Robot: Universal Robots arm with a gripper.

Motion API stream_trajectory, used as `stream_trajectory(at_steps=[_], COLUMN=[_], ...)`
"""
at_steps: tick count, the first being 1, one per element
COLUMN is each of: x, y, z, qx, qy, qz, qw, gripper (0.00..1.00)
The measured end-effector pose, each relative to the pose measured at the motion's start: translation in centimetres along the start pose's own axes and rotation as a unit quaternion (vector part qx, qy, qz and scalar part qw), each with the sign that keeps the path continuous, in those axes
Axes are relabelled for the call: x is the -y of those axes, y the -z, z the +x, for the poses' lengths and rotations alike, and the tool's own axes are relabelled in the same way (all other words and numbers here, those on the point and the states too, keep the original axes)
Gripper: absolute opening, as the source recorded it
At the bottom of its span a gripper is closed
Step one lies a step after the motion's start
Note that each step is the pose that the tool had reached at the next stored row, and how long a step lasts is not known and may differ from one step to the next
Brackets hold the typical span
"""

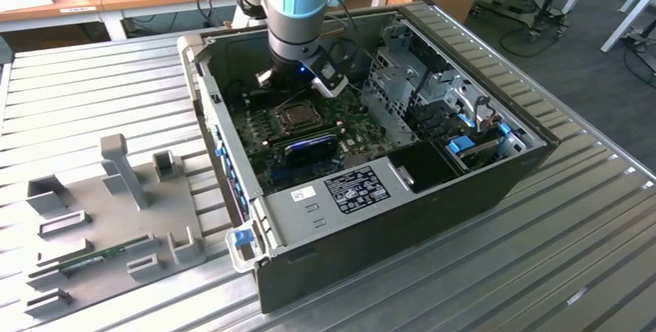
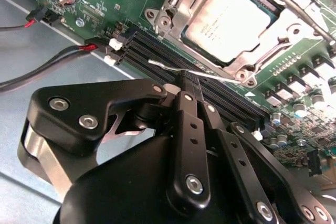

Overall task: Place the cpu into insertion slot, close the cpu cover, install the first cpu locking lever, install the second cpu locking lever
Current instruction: 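Install the first cpu locking lever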

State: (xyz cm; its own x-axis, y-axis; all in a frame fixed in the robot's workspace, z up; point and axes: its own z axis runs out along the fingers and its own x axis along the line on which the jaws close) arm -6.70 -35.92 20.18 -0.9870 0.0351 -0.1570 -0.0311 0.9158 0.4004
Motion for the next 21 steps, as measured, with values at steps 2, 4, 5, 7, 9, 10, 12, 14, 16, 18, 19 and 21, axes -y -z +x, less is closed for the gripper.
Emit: stream_trajectory(at_steps=[2,4,5,7,9,10,12,14,16,18,19,21], x=[0.05,0.12,0.15,0.22,0.29,0.32,0.39,0.46,0.49,0.46,0.43,0.41], y=[-0.11,-0.27,-0.35,-0.51,-0.66,-0.74,-0.90,-1.04,-1.12,-1.16,-1.20,-1.23], z=[-0.01,-0.01,-0.01,-0.01,-0.02,-0.02,-0.01,-0.01,-0.02,-0.01,-0.01,0.00], qx=[0.0005,0.0011,0.0015,0.0024,0.0032,0.0037,0.0046,0.0055,0.0069,0.0096,0.0113,0.0152], qy=[-0.001,-0.003,-0.004,-0.005,-0.007,-0.008,-0.010,-0.013,-0.016,-0.022,-0.026,-0.034], qz=[0.0002,0.0005,0.0007,0.0010,0.0014,0.0015,0.0019,0.0023,0.0029,0.0039,0.0045,0.0060], qw=[1.00000,1.00000,0.99999,0.99998,0.99997,0.99996,0.99993,0.99990,0.99985,0.99971,0.99960,0.99927], gripper=[0.10,0.10,0.10,0.10,0.10,0.10,0.10,0.10,0.10,0.10,0.10,0.10])
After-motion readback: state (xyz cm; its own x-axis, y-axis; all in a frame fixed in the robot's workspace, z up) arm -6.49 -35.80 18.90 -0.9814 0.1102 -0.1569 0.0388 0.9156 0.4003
